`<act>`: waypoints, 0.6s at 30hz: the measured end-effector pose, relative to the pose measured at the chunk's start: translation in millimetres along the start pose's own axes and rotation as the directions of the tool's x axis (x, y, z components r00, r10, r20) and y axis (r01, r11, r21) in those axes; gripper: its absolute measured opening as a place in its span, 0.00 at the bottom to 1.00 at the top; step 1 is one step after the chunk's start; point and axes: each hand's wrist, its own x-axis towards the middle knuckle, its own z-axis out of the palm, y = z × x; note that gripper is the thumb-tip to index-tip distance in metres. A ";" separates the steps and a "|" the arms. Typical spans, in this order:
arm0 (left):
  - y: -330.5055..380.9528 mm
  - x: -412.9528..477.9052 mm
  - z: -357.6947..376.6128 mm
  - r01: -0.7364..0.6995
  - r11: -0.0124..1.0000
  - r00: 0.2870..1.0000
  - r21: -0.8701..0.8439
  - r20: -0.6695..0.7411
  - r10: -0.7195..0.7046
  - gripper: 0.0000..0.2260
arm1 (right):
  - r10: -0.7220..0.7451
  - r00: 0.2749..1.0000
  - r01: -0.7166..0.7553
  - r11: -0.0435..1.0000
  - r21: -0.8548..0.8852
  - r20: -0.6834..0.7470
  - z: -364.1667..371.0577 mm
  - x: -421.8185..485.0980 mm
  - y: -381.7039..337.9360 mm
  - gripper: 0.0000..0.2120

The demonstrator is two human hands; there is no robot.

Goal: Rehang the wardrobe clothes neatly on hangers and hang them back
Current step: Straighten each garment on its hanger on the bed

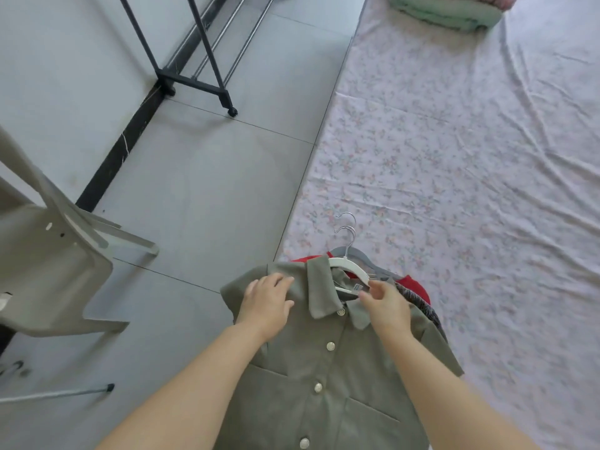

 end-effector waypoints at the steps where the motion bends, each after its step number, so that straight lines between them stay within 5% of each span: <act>1: 3.6 -3.4 -6.4 -0.015 1.000 1.000 0.005 0.004 0.015 0.21 | -0.004 1.000 0.004 1.000 -0.031 0.011 -2.2 -10.2 3.0 0.18; 8: 41.5 -39.7 -63.4 -0.143 0.986 0.987 0.086 0.085 0.136 0.22 | -0.009 0.999 0.014 0.996 -0.090 0.051 -35.8 -86.3 3.8 0.19; 18: 122.4 -113.1 -105.3 -0.456 0.866 0.888 0.207 0.174 0.426 0.18 | 0.042 0.989 -0.045 0.999 -0.023 -0.143 -105.0 -205.1 52.0 0.21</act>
